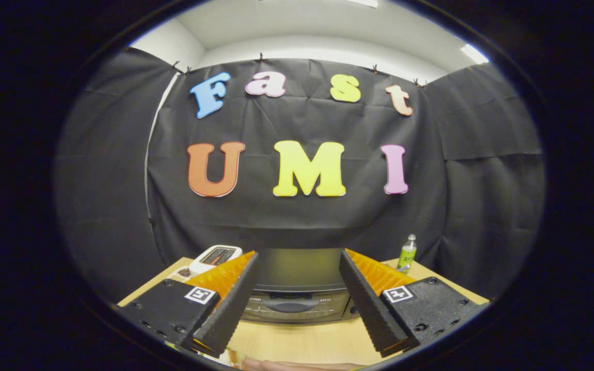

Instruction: Open the toaster oven, put the food inside, and close the toaster oven door.

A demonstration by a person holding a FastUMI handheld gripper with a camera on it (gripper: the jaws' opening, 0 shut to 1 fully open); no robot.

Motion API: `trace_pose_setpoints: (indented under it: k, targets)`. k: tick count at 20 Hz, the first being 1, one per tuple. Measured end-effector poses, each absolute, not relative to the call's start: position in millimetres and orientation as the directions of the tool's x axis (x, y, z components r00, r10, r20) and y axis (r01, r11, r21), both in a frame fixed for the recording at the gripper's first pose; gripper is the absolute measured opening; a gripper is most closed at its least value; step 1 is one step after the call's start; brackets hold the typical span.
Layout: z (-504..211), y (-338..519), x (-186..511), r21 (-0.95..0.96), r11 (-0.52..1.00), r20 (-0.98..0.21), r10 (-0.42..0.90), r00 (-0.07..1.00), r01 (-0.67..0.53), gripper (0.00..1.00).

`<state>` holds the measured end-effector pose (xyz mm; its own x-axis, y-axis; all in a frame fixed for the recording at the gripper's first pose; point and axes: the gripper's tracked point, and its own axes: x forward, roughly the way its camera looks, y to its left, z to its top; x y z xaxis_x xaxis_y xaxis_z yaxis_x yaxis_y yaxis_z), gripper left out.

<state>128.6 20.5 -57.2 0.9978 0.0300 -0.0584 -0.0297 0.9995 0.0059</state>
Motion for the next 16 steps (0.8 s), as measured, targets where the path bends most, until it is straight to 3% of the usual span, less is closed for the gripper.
trace_pose_setpoints:
  k: [6,10,13,16]
  targets:
    - [-126.1,22.7,201.4,-0.022,1.0,-0.142,0.01,0.99,-0.013,1.0]
    - [-154.9,25.7,217.3,-0.106,0.994,-0.181,-0.006,0.983,-0.014,1.0]
    - [-193.8,31.8,223.7,-0.086,0.995,-0.313,0.013,0.95,-0.042,1.0]
    - [-186.6,33.6,211.7,-0.101,0.994,-0.315,0.017,0.949,-0.051,1.0]
